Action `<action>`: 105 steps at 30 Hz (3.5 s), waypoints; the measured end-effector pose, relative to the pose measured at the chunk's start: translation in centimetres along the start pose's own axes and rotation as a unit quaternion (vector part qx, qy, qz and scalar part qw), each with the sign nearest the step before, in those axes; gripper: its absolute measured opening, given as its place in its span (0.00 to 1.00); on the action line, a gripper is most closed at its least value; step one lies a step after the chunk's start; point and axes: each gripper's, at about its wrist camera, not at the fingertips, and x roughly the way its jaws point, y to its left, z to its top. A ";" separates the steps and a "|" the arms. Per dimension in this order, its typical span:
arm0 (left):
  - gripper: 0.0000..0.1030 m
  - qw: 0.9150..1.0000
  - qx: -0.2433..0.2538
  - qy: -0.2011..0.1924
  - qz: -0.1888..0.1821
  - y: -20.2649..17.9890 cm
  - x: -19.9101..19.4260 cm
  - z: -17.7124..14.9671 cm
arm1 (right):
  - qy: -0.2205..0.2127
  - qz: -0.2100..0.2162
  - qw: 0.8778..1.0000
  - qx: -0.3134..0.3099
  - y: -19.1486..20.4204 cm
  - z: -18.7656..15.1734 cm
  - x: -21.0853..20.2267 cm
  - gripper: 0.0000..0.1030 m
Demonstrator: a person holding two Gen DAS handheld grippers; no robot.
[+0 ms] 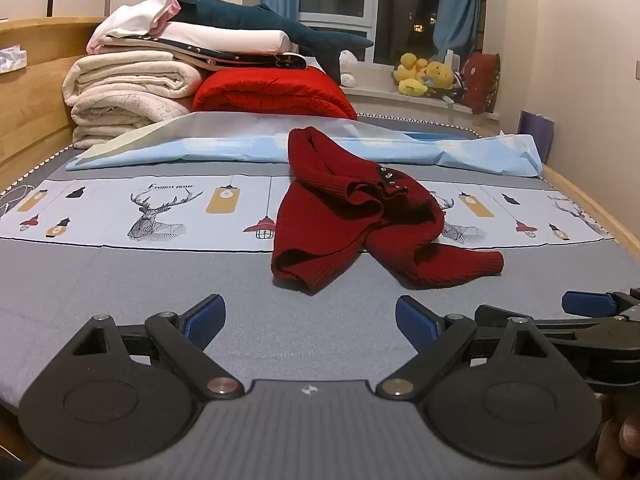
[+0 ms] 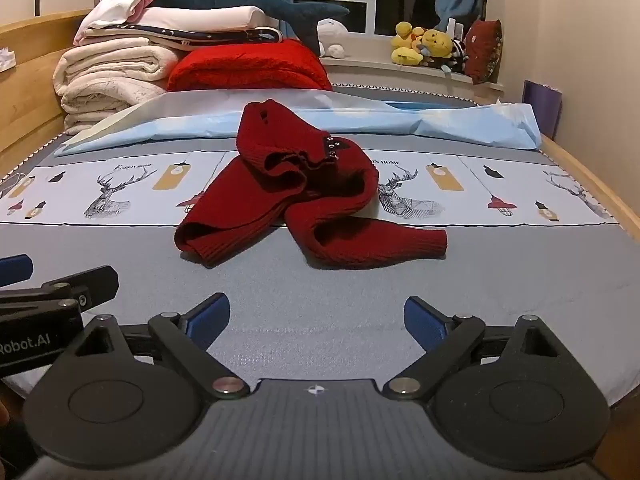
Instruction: Fold small clothes
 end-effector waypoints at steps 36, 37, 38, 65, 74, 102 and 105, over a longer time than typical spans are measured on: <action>0.68 1.000 0.016 -0.024 0.001 -0.5 -0.3 -0.2 | -0.038 0.007 0.999 -0.010 -0.1 -0.2 -0.3 0.74; 0.63 1.000 0.020 -0.016 0.003 -0.4 -0.1 0.0 | -0.035 0.013 0.999 -0.007 -0.3 -0.1 -0.2 0.72; 0.60 1.000 0.025 -0.009 0.006 -0.2 0.2 0.1 | -0.031 0.018 0.999 -0.004 -0.5 0.1 0.0 0.67; 0.44 0.997 0.001 -0.013 0.078 12.5 17.1 13.3 | 0.114 0.121 0.982 0.088 7.6 6.2 27.5 0.49; 0.44 0.995 -0.017 -0.048 0.086 14.3 14.5 14.0 | 0.092 0.099 0.988 0.076 9.7 7.9 28.6 0.16; 0.46 0.998 0.005 -0.031 0.054 12.0 15.2 13.7 | 0.042 0.114 0.993 0.006 -9.4 11.3 16.7 0.59; 0.46 0.998 0.000 -0.035 0.057 12.5 15.4 14.0 | 0.080 0.116 0.990 0.005 -7.2 12.0 22.2 0.63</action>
